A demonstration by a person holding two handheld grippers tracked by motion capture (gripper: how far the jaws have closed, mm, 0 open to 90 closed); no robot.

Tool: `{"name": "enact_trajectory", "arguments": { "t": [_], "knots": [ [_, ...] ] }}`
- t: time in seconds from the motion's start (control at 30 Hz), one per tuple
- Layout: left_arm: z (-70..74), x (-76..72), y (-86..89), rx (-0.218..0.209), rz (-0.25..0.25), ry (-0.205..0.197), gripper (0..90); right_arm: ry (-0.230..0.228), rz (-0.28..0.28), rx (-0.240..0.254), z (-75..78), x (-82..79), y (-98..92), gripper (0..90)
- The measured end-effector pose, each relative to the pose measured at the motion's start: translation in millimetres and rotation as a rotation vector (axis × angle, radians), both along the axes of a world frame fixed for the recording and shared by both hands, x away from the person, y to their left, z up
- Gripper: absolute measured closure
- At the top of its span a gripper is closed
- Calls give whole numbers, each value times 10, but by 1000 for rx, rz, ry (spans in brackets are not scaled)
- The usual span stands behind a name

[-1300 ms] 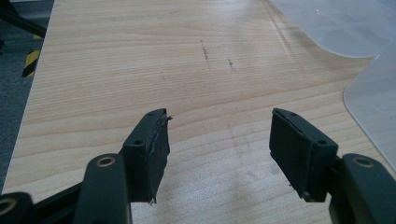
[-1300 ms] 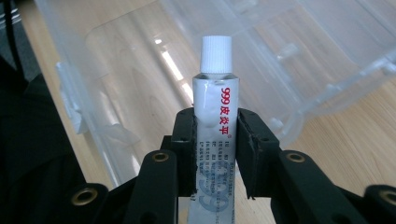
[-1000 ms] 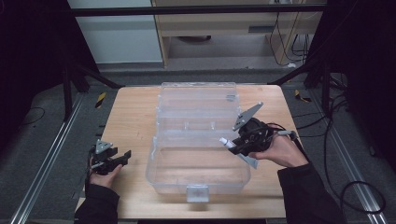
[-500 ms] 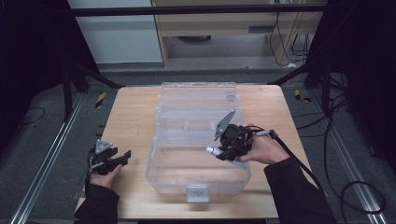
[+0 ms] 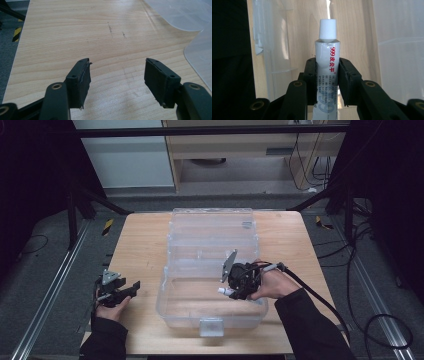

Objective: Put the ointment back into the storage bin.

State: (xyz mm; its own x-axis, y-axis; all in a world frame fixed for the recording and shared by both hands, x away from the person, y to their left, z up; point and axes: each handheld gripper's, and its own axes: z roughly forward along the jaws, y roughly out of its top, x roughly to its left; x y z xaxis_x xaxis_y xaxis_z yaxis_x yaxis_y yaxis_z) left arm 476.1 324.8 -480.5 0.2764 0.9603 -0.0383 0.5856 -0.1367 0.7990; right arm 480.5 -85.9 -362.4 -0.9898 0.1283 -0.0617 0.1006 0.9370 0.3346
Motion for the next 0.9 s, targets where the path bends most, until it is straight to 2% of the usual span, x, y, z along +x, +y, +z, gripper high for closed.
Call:
{"name": "enact_trajectory", "arguments": {
  "t": [0.2, 0.43, 0.7, 0.9],
  "knots": [
    [1, -1, 0, 0, 0, 0, 373, 10, 43, -40, -147, -16, 86, 699],
    [-1, 0, 0, 0, -1, 0, 373, 11, 64, -72, -279, -14, 149, 699],
    [-1, 1, 0, 1, -1, 0, 373, 24, 57, -112, -423, 2, 195, 698],
    [-2, 2, 0, 1, -1, 2, 373, 34, 65, -124, -507, 11, 213, 699]
  ]
}}
